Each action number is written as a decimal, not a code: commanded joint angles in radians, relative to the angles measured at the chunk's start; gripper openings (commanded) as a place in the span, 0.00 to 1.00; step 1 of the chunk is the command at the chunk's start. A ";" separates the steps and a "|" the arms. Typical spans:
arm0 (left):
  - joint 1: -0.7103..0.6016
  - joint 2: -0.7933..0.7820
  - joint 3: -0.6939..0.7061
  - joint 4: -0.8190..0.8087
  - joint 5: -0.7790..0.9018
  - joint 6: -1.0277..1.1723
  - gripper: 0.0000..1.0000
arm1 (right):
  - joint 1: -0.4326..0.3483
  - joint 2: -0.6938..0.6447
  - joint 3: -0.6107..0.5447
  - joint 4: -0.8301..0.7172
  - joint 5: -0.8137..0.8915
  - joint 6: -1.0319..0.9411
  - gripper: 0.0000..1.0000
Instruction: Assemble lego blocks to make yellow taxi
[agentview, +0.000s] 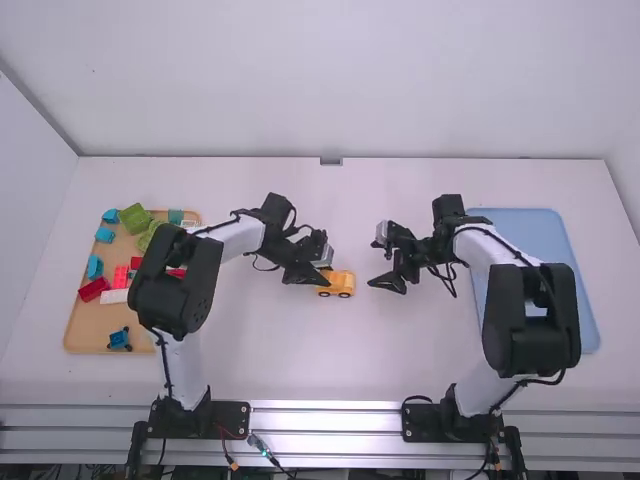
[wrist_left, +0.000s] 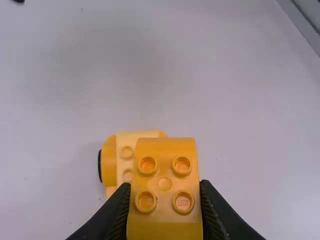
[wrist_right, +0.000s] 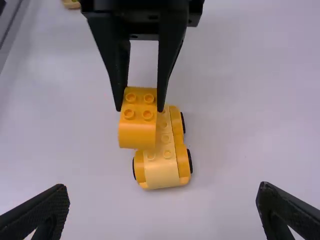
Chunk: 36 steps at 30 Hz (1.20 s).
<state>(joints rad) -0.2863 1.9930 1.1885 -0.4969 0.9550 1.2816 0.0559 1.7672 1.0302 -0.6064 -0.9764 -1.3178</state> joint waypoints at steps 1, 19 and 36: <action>0.005 -0.048 0.000 -0.010 0.004 -0.047 0.02 | -0.007 -0.021 -0.027 0.018 -0.064 -0.114 0.99; -0.050 -0.136 -0.057 0.017 -0.104 -0.151 0.02 | 0.086 0.202 -0.243 0.750 -0.225 0.256 0.99; -0.034 -0.226 -0.392 0.659 0.003 -0.385 0.02 | 0.130 0.291 -0.257 0.873 -0.201 0.282 0.99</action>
<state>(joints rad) -0.3325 1.7870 0.8177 0.1425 0.9001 0.9836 0.1867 2.0388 0.7685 0.2607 -1.1679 -1.0714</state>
